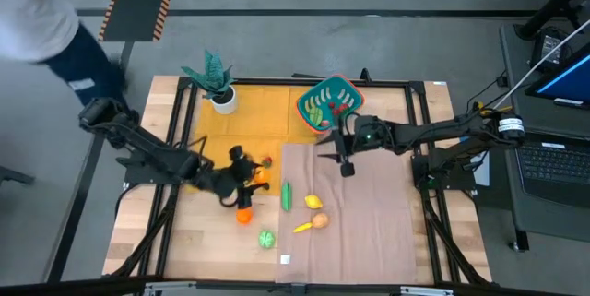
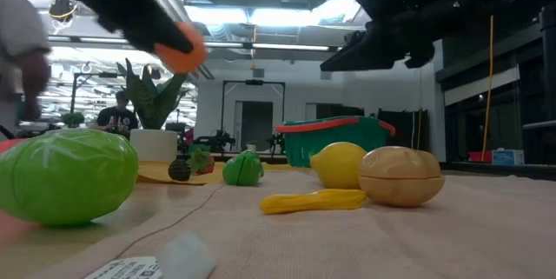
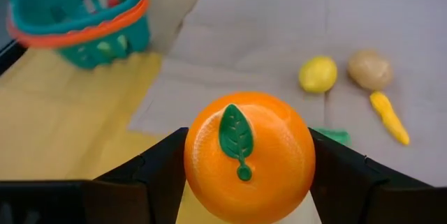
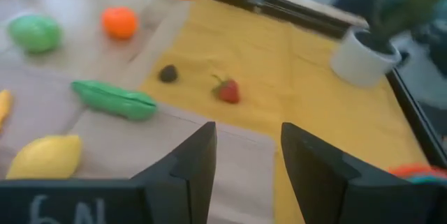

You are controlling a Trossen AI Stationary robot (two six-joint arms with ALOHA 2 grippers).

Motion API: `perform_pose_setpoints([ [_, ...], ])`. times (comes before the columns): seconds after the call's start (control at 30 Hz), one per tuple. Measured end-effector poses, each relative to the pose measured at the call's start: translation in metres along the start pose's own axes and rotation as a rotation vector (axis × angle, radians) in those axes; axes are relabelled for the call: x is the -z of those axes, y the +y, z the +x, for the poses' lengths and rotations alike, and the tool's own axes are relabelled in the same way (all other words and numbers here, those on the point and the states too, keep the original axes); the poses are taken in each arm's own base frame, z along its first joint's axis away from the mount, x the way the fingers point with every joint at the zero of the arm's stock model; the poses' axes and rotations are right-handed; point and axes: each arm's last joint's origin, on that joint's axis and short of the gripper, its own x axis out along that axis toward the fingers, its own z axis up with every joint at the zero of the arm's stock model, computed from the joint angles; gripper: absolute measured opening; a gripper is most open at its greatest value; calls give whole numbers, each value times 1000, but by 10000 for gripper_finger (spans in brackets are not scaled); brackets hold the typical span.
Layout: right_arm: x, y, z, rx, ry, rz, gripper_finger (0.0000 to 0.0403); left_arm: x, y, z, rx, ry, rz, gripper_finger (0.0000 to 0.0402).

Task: Pick and placing Produce into tupperware
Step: Put the orange into the basket

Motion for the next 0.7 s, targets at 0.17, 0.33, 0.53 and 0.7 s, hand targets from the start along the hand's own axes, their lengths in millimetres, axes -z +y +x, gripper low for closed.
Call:
perform_pose_setpoints([
  [0.17, -8, 17, 2, -19, -25, -135, 163, -19, 23, 18, 113, -33, 27, 239],
  [0.33, -12, 25, 3, 39, -7, -196, 183, -27, 45, 29, 173, -43, 36, 239],
  [0.53, -21, 25, 2, 178, -28, -233, 254, -35, 66, 37, 225, -78, 59, 239],
  [0.7, -25, 23, 2, 199, -53, -291, 303, -36, 80, 49, 276, -86, 80, 239],
])
